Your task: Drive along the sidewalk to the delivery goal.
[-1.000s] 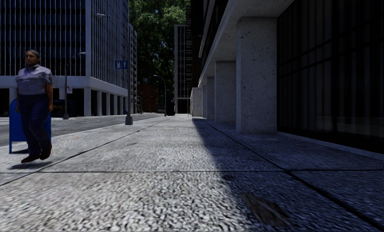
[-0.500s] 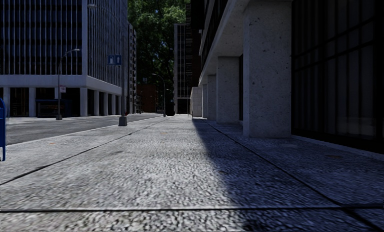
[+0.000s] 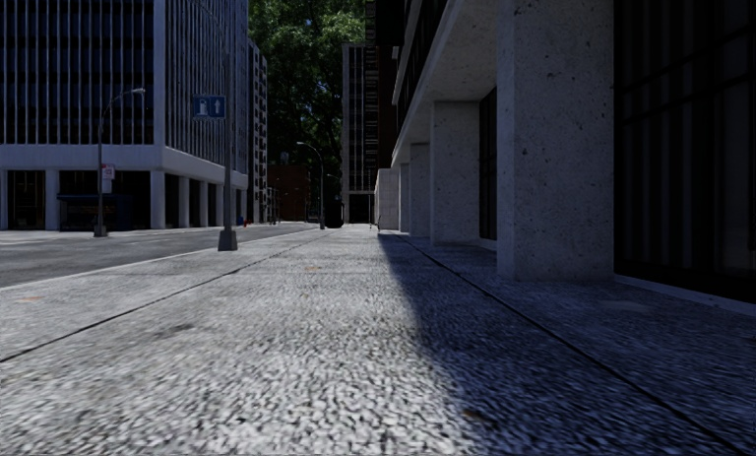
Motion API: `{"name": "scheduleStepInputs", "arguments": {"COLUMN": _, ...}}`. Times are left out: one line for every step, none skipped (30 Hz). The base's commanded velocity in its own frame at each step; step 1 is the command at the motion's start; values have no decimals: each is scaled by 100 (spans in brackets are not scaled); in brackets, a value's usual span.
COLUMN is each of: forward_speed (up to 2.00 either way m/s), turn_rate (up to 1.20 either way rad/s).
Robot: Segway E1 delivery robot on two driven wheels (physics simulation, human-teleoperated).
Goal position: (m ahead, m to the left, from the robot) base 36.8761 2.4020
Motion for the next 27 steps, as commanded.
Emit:
{"name": "scheduleStepInputs", "arguments": {"forward_speed": 200, "turn_rate": 0}}
{"name": "scheduleStepInputs", "arguments": {"forward_speed": 200, "turn_rate": 0}}
{"name": "scheduleStepInputs", "arguments": {"forward_speed": 200, "turn_rate": 0}}
{"name": "scheduleStepInputs", "arguments": {"forward_speed": 200, "turn_rate": 0}}
{"name": "scheduleStepInputs", "arguments": {"forward_speed": 200, "turn_rate": 0}}
{"name": "scheduleStepInputs", "arguments": {"forward_speed": 200, "turn_rate": 0}}
{"name": "scheduleStepInputs", "arguments": {"forward_speed": 200, "turn_rate": 4}}
{"name": "scheduleStepInputs", "arguments": {"forward_speed": 200, "turn_rate": 4}}
{"name": "scheduleStepInputs", "arguments": {"forward_speed": 200, "turn_rate": 14}}
{"name": "scheduleStepInputs", "arguments": {"forward_speed": 200, "turn_rate": 19}}
{"name": "scheduleStepInputs", "arguments": {"forward_speed": 200, "turn_rate": 20}}
{"name": "scheduleStepInputs", "arguments": {"forward_speed": 200, "turn_rate": 20}}
{"name": "scheduleStepInputs", "arguments": {"forward_speed": 200, "turn_rate": 20}}
{"name": "scheduleStepInputs", "arguments": {"forward_speed": 200, "turn_rate": 20}}
{"name": "scheduleStepInputs", "arguments": {"forward_speed": 200, "turn_rate": 20}}
{"name": "scheduleStepInputs", "arguments": {"forward_speed": 200, "turn_rate": 20}}
{"name": "scheduleStepInputs", "arguments": {"forward_speed": 200, "turn_rate": 20}}
{"name": "scheduleStepInputs", "arguments": {"forward_speed": 200, "turn_rate": 20}}
{"name": "scheduleStepInputs", "arguments": {"forward_speed": 200, "turn_rate": 20}}
{"name": "scheduleStepInputs", "arguments": {"forward_speed": 200, "turn_rate": 22}}
{"name": "scheduleStepInputs", "arguments": {"forward_speed": 200, "turn_rate": 24}}
{"name": "scheduleStepInputs", "arguments": {"forward_speed": 200, "turn_rate": 25}}
{"name": "scheduleStepInputs", "arguments": {"forward_speed": 200, "turn_rate": 25}}
{"name": "scheduleStepInputs", "arguments": {"forward_speed": 200, "turn_rate": 25}}
{"name": "scheduleStepInputs", "arguments": {"forward_speed": 200, "turn_rate": 25}}
{"name": "scheduleStepInputs", "arguments": {"forward_speed": 200, "turn_rate": 25}}
{"name": "scheduleStepInputs", "arguments": {"forward_speed": 200, "turn_rate": 25}}
